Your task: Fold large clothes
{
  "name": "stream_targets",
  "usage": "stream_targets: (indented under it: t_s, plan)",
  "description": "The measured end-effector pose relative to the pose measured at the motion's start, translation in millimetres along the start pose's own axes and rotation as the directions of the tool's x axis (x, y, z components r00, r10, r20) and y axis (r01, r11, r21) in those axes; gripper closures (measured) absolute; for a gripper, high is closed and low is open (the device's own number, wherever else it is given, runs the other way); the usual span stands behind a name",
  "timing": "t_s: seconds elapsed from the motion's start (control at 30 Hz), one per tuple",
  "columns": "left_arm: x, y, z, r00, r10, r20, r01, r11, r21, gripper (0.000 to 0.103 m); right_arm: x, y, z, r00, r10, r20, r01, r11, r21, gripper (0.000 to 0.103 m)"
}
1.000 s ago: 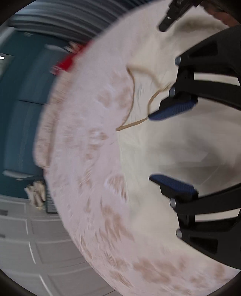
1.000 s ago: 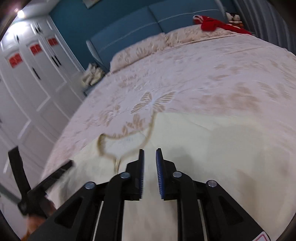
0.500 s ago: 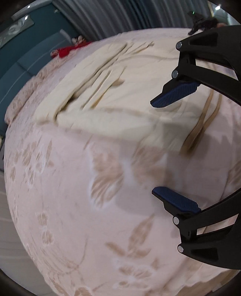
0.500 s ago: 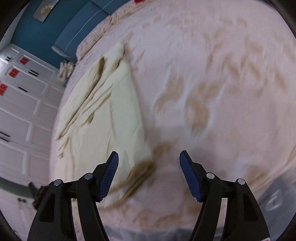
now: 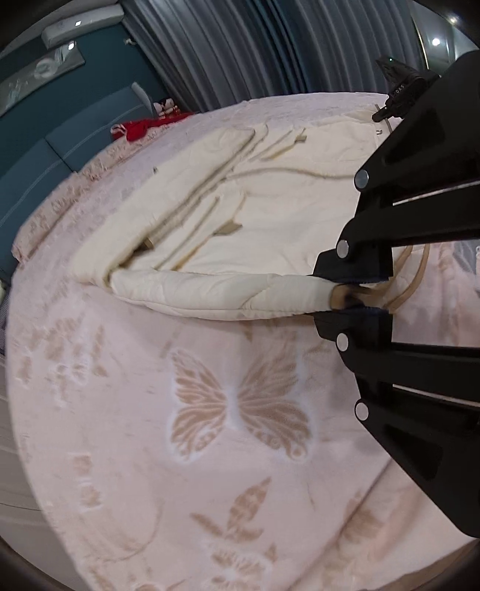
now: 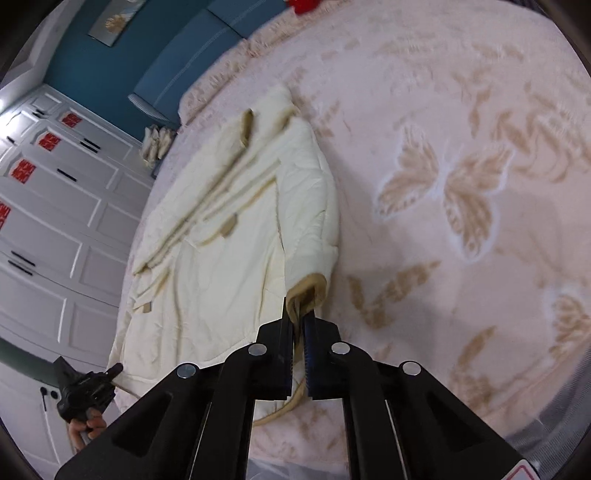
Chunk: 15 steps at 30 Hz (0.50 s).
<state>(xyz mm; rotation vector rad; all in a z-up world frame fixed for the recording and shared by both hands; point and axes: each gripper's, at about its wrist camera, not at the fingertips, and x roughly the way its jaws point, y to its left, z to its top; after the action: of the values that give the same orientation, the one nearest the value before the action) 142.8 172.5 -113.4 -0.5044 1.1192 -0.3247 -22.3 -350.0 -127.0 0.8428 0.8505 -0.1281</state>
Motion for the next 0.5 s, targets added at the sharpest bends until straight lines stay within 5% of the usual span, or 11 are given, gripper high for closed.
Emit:
stream_targets:
  t_s: [0.2, 0.5]
  plan:
    - [-52, -16, -22, 1.0, 0.001, 0.0, -0.001, 0.995, 0.097, 0.097, -49, 22, -9, 0.998, -0.057, -0.025, 0.051, 0.978, -0.201, 0.099]
    - [-174, -1, -100, 0.997, -0.008, -0.075, 0.016, 0.995, 0.095, 0.097, -156, 57, -73, 0.957, -0.163, -0.241, 0.032, 0.882, -0.469, 0.099]
